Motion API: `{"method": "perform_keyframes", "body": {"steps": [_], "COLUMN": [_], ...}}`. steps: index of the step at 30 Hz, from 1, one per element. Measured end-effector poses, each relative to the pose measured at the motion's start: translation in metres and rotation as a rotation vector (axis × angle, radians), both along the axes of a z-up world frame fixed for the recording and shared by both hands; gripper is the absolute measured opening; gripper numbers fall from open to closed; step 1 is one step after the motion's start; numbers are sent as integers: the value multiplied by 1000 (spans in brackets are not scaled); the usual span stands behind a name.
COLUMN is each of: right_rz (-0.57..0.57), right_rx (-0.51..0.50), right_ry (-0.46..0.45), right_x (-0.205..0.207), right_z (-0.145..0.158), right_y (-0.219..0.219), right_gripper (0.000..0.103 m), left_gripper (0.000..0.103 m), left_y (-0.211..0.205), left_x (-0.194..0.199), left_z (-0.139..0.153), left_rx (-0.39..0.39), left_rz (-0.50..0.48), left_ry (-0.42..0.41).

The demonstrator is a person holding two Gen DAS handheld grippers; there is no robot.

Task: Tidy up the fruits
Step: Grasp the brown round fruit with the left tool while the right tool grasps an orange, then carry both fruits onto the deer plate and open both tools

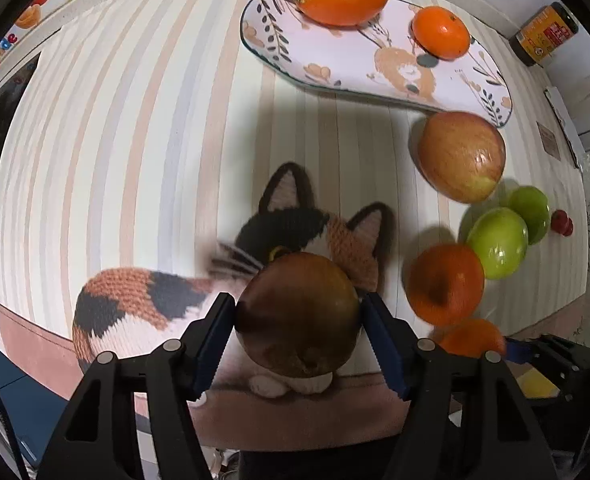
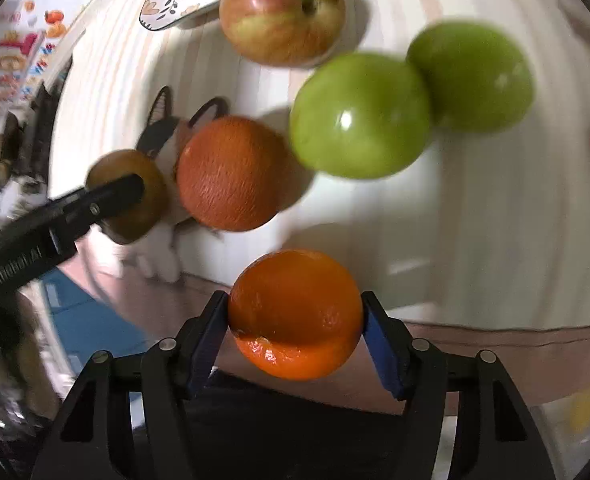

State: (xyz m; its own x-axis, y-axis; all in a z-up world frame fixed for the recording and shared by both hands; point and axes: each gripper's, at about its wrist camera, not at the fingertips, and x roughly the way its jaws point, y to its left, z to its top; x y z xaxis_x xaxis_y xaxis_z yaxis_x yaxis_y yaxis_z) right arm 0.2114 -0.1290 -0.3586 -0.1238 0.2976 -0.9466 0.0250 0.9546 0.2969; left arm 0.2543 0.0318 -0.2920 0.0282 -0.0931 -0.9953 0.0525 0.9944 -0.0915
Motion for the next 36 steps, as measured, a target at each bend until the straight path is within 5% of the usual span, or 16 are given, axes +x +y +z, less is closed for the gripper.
{"method": "perform_keyframes", "body": {"steps": [20,26,31,36], "right_rz": [-16,-5,5,-29], "right_rx": [-30,-32,-36,18], "right_ry": [23,5,-28,-118], "right_x": [9,6,5,28], "right_z": [-1,-1,7,58], "right_y": [-15,-15,-12,-33], "right_gripper": [69,68,68,68], "left_gripper": [64,63,63,63], "left_y": [8,3,5,12], "left_x": [27,28,27,41], "left_z": [-30,-27,-2,53], "left_rx": [-46,3,-6,-51], "left_rz": [7,-8,-7,5], "left_ry": [102,81,40,-53]}}
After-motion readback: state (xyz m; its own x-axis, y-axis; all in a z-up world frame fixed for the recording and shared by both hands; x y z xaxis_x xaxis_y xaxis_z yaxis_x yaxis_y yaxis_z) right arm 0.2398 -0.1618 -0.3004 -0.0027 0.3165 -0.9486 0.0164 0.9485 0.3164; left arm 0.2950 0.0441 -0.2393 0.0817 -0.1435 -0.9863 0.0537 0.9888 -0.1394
